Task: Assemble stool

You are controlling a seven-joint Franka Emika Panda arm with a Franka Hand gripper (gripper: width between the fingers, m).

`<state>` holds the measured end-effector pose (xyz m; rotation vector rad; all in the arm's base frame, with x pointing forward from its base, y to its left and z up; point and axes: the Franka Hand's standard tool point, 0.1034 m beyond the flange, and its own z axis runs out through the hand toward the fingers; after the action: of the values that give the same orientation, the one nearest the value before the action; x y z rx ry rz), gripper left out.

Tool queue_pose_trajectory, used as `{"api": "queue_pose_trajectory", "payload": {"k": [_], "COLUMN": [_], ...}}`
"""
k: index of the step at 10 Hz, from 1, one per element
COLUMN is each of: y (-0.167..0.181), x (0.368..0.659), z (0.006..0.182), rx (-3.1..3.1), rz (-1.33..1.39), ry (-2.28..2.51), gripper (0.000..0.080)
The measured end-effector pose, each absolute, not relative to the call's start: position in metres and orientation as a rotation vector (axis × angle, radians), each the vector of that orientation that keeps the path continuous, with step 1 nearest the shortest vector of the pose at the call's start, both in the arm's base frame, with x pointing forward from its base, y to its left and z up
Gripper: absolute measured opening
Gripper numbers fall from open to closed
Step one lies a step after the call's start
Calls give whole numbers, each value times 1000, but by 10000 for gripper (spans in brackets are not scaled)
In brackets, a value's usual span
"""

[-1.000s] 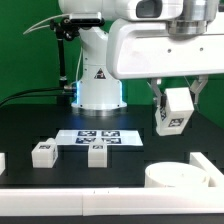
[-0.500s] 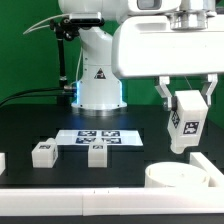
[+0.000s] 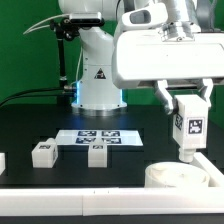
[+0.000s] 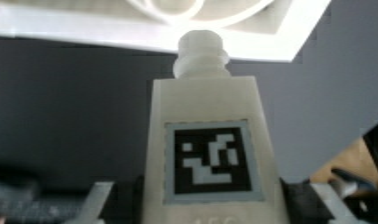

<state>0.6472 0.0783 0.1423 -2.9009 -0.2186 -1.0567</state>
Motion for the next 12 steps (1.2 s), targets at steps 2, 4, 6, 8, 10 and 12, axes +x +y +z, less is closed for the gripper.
{"api": "queue_pose_trajectory", "payload": {"k": [2, 4, 6, 8, 10, 12], "y": [80, 76, 75, 77, 77, 77], "x": [645, 640, 635, 633, 632, 630], "z": [137, 124, 113, 105, 101, 94], "rx": [-2913, -2927, -2934, -2938, -2941, -2946], "rz": [-1022, -1006, -991, -973, -963, -951], "ry": [-229, -260, -268, -273, -277, -283], "gripper": [337, 337, 337, 337, 337, 337]}}
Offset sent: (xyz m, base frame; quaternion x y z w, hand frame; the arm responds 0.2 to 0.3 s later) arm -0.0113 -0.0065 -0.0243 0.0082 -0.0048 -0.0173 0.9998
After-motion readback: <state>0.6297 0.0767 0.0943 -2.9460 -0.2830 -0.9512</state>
